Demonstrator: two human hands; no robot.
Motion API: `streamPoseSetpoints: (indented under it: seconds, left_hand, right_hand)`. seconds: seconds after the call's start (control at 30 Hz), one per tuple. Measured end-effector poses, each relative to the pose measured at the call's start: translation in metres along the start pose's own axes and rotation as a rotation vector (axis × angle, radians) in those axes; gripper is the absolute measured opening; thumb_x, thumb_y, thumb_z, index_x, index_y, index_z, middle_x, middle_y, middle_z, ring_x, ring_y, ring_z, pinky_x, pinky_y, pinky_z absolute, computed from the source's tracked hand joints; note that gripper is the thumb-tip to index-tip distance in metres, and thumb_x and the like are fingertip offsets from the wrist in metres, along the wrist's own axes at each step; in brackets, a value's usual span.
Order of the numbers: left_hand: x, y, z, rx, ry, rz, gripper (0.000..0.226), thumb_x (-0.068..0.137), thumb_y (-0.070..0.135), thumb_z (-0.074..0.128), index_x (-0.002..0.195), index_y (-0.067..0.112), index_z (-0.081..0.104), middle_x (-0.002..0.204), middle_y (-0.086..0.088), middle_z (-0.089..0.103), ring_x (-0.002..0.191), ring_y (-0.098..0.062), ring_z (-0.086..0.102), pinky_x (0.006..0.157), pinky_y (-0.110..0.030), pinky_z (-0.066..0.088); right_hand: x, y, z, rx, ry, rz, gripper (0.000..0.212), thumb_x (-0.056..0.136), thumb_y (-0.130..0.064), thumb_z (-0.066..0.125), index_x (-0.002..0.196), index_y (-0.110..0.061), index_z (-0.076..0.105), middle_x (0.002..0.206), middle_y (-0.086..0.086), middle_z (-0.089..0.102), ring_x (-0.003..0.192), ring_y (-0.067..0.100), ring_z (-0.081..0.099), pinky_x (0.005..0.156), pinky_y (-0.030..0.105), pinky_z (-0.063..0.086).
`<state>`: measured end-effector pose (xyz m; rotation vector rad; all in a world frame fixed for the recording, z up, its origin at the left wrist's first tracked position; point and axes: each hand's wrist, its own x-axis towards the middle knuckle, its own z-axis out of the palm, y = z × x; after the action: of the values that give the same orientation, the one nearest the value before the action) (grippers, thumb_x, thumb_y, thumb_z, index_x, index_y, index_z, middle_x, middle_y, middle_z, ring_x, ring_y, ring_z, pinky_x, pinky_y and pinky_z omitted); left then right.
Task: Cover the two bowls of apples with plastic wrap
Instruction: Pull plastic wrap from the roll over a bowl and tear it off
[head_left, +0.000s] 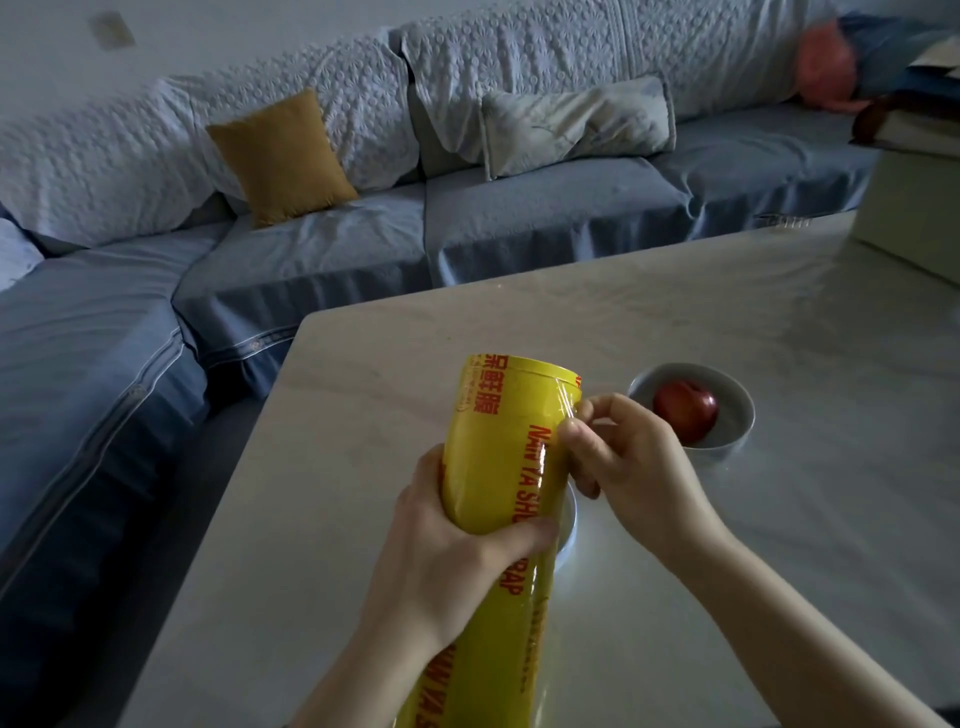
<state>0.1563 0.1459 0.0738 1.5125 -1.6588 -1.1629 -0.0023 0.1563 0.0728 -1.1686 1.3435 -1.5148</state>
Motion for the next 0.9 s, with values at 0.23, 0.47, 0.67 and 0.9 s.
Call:
streamPoseSetpoints:
  seconds: [0.23, 0.47, 0.67, 0.9]
  left_hand:
    - [0.011, -0.001, 0.007, 0.146, 0.030, 0.049, 0.094, 0.031, 0.066, 0.077, 0.117, 0.046, 0.043, 0.102, 0.007, 0.061, 0.082, -0.015, 0.066, 0.072, -0.044, 0.056]
    - [0.023, 0.007, 0.015, 0.036, -0.009, -0.023, 0.095, 0.027, 0.067, 0.076, 0.113, 0.041, 0.045, 0.106, 0.003, 0.064, 0.086, -0.018, 0.067, 0.076, -0.044, 0.056]
    - [0.026, 0.017, 0.009, 0.016, -0.185, -0.060, 0.087, 0.042, 0.053, 0.087, 0.110, 0.029, 0.039, 0.102, 0.006, 0.059, 0.086, -0.011, 0.065, 0.071, -0.027, 0.055]
    - [0.007, -0.005, 0.015, -0.462, -0.431, -0.059, 0.106, 0.047, 0.026, 0.082, 0.133, 0.056, 0.027, 0.106, 0.005, 0.069, 0.093, -0.025, 0.070, 0.068, -0.037, 0.058]
  right_hand:
    - [-0.001, -0.007, -0.023, -0.273, -0.204, 0.157, 0.037, 0.075, -0.038, 0.068, 0.044, -0.018, 0.058, 0.042, -0.007, 0.050, 0.041, 0.002, 0.040, 0.048, 0.012, 0.034]
    - [-0.016, 0.004, -0.005, -0.443, -0.072, 0.067, 0.022, 0.087, -0.034, 0.055, 0.072, -0.020, 0.050, 0.092, -0.010, 0.042, 0.072, 0.003, 0.052, 0.066, 0.009, 0.045]
    - [-0.002, 0.016, -0.008, -0.247, 0.157, 0.134, 0.033, 0.088, -0.034, 0.054, 0.067, -0.012, 0.043, 0.063, 0.004, 0.046, 0.063, 0.017, 0.044, 0.065, 0.040, 0.048]
    - [0.007, 0.017, -0.016, -0.008, 0.214, 0.232, 0.027, 0.092, -0.030, 0.050, 0.076, -0.009, 0.046, 0.070, 0.010, 0.049, 0.068, 0.022, 0.052, 0.074, 0.044, 0.053]
